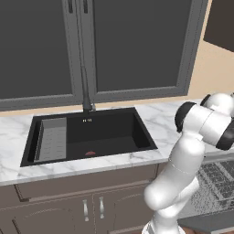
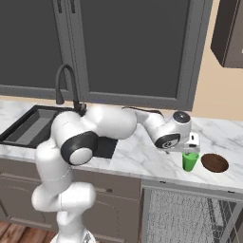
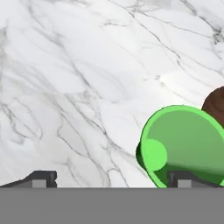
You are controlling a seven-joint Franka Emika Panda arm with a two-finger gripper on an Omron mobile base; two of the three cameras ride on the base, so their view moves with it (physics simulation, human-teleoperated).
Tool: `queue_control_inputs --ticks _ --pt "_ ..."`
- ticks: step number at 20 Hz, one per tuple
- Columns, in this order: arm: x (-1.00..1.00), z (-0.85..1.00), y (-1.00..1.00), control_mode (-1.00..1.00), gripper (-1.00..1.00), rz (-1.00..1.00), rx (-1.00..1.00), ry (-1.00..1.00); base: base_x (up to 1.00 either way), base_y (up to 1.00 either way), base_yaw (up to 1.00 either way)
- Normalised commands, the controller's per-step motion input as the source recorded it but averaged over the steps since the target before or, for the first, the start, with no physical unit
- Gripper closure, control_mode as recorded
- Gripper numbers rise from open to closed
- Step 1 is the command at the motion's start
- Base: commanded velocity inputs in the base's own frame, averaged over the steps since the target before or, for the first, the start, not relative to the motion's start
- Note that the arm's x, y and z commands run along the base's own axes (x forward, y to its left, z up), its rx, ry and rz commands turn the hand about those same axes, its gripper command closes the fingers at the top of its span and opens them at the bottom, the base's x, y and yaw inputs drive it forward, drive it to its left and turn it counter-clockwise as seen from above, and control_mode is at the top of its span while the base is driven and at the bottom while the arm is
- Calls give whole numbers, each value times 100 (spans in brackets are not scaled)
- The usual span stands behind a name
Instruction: Pick up the cup and bowl from the counter, place them in the dishwasher, and close the dishwasher door.
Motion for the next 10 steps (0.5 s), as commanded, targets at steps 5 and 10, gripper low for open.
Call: queue_control_inputs --ticks 5,10 --pt "31 -25 -32 -100 -100 0 0 0 0 0 0" --pt "27 -22 -34 -100 -100 0 0 0 0 0 0"
